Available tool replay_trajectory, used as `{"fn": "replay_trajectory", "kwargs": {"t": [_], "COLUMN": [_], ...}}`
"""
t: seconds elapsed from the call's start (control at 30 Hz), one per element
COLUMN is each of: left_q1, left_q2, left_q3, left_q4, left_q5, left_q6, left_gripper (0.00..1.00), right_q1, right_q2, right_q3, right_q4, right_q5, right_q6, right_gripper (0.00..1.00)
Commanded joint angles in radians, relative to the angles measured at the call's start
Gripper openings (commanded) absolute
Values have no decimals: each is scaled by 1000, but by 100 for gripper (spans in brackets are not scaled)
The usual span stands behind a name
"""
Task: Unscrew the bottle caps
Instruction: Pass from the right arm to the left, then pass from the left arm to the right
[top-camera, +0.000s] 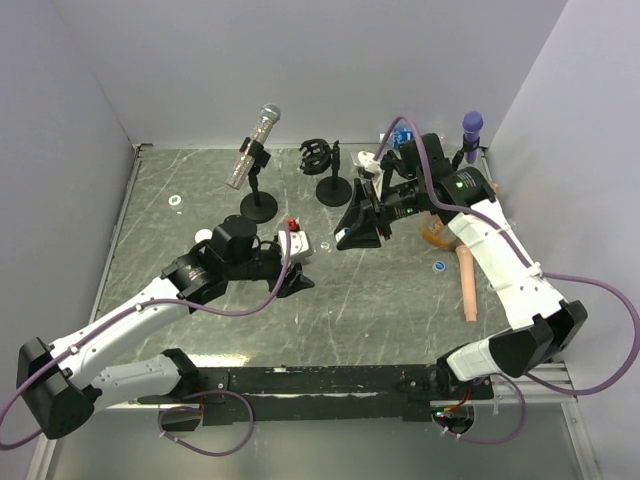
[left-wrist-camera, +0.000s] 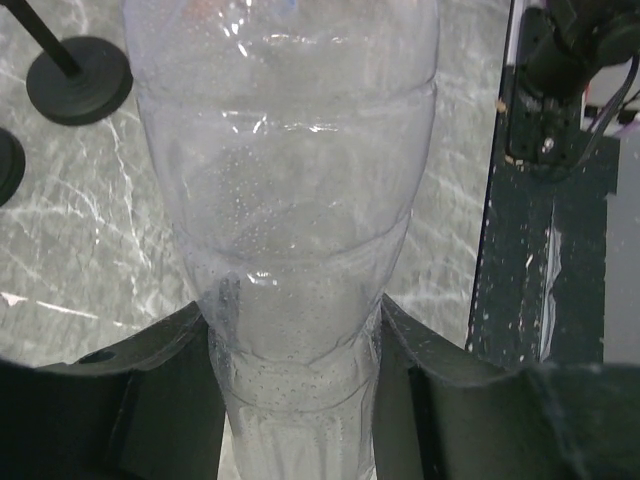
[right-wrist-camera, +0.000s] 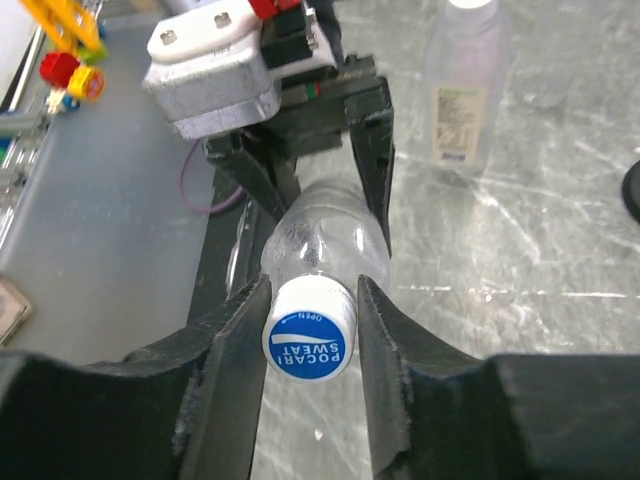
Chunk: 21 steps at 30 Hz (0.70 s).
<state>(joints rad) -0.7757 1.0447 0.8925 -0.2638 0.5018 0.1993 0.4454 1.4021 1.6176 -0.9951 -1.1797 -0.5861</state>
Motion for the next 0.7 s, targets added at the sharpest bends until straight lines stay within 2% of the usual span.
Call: {"fn": "replay_trajectory", "kwargs": {"t": [0.0,0.07,0.23,0.37,0.67], "left_q1": [13,13,13,12,13], "left_q2": [-12,-14,-20,-6,20], "left_q3": [54,49,31,36,54], "left_q4": [-103,-103,-78,-72,-72], "left_q5": [1,-6,-3,15,43], "left_q6": [77,77,63,61,57], "left_gripper": [31,31,31,31,31], "right_q1": [-20,-20,-20,-19,15], "right_q2": [17,20,32,26,61], "right_q3": [59,70,90,76,111], "right_q4": [-247,-272,-310,-254,-197], "right_q5": [44,72,89,71,69], "right_q6": [-163,-193,-219,-179,-101], "right_gripper": [50,55,59,71,73]}}
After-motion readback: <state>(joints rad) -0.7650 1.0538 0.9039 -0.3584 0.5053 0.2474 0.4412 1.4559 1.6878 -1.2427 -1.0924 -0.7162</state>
